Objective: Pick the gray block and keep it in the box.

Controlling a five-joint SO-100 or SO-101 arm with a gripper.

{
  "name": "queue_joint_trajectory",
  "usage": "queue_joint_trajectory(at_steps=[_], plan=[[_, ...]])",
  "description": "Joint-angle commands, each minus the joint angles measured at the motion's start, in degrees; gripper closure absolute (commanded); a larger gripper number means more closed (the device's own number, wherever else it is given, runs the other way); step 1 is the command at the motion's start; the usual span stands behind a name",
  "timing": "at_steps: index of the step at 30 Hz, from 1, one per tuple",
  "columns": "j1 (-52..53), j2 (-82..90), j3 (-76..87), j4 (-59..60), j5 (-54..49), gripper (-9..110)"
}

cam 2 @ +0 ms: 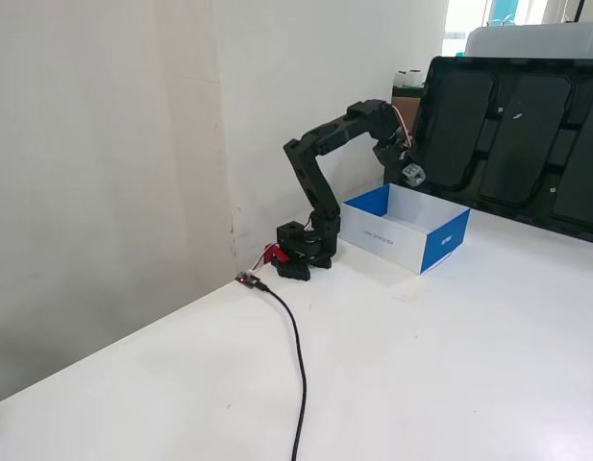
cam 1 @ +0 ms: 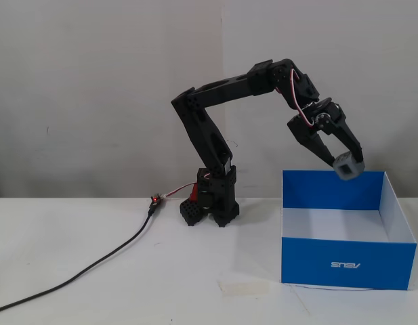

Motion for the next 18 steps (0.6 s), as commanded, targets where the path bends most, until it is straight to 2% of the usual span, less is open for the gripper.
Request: queue_joint_trajectory(at_steps=[1, 6, 9, 16, 18], plan=[[-0.88, -0.09, -0.88, -1.05, 0.35, 76], [-1.05, -0.70, -0.70, -0.79, 0.18, 70], [-0.79, -0.70, -0.18, -0.79, 0.00, 71], [3.08, 0.62, -1.23, 1.32, -2.29, 89], [5.10, 1.32, -2.37, 2.90, -3.87, 90]])
